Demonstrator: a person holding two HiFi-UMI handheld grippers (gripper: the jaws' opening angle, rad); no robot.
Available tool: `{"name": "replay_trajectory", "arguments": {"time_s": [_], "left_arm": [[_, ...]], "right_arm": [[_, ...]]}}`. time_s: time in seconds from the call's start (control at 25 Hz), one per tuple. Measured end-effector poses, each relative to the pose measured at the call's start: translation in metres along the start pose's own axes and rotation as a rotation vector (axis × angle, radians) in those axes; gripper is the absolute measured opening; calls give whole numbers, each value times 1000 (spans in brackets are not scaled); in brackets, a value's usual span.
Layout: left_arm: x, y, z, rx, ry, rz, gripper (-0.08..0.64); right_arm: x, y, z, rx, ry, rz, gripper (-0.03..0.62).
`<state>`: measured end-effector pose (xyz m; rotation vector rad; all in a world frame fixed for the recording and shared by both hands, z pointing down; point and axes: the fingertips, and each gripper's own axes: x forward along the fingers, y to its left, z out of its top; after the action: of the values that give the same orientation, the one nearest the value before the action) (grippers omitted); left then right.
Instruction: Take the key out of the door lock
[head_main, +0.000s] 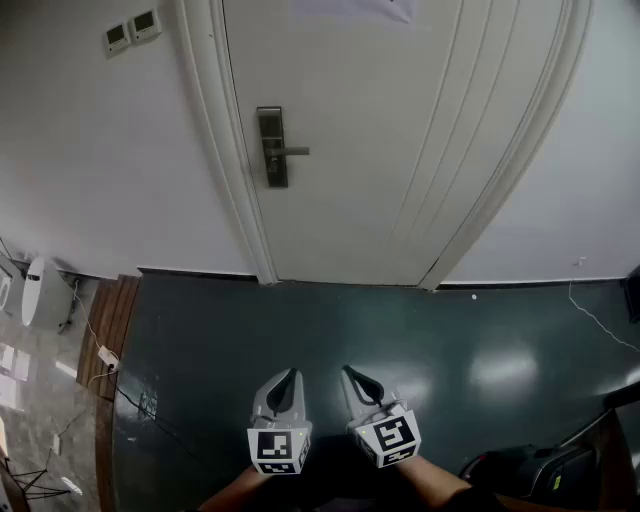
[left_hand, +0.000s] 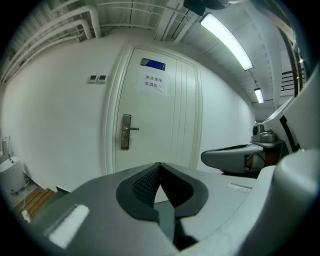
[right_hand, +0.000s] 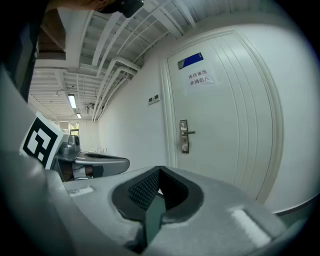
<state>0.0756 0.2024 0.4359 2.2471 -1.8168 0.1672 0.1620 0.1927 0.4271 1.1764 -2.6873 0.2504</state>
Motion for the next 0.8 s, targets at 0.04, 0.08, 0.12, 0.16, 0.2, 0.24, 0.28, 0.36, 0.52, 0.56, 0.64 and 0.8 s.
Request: {"name": "replay_trajectory", "arguments": {"time_s": [0.04,0.08,0.12,0.16,0.2,0.24,0.28,0.36,0.52,0.56,0.64,0.8], "left_arm": [[5,4,4,-1,-10,9,18],[9,8,8,-3,-20,18,18],[13,11,12,-5,-30,26,18],[16,14,16,-8,-39,34,18],[18,15,19,-12,-46,40,18],[19,16,21,-15,-53,45,18],[20,17,23,-18,-57,48,18],[20,16,25,-20,-60,49,18],[21,18,23,-24,-55,52,18],[21,18,23,-25,-54,52,18],[22,19,23,-25,-53,52,18],[26,22,25,-31,-56,48,18]], "right_arm": [[6,-4,2,-3,-4,-9,-12],[11,-7,5,-4,-9,-18,-12],[17,-10,8,-5,-15,-25,-12],[21,-13,11,-4,-23,-31,-12],[24,-15,15,-4,-30,-35,-12],[26,-16,19,-4,-37,-38,-12],[28,-16,21,-4,-42,-40,-12],[29,-14,25,-4,-47,-39,-12],[32,-10,24,-4,-44,-28,-12],[33,-10,24,-5,-43,-27,-12],[34,-9,26,-7,-43,-29,-11],[38,-10,24,7,-37,-19,-11]]}}
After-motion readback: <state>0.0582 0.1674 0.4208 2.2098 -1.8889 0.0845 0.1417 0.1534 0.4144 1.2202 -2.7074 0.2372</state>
